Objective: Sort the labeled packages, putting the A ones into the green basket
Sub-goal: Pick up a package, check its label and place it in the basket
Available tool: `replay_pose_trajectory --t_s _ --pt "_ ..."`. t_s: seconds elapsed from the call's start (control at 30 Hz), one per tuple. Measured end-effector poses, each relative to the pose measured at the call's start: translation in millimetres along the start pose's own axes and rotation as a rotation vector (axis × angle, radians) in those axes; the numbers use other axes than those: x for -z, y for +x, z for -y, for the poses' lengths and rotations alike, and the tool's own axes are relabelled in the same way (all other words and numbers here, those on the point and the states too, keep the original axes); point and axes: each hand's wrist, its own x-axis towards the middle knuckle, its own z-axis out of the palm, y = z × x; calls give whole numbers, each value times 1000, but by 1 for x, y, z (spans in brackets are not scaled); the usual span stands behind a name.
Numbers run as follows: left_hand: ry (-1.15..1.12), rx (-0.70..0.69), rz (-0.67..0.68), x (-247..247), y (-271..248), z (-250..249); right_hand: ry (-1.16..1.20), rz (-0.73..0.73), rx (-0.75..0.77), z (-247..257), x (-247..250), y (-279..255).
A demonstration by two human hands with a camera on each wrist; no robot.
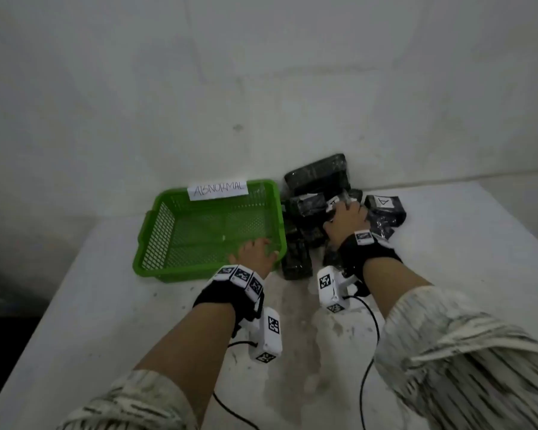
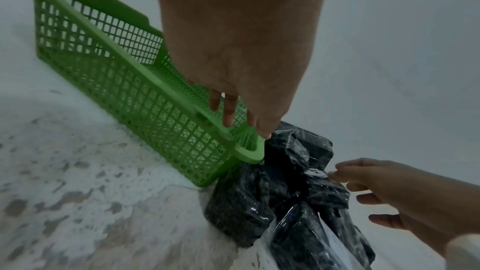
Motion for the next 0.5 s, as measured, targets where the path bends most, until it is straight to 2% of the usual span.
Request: replay_pose_trajectory --t_s 0.2,0.5 --pt "120 92 152 -14 5 -6 5 -84 -53 2 -17 21" --pt "152 110 155 -24 12 -7 224 -103 -211 0 -22 52"
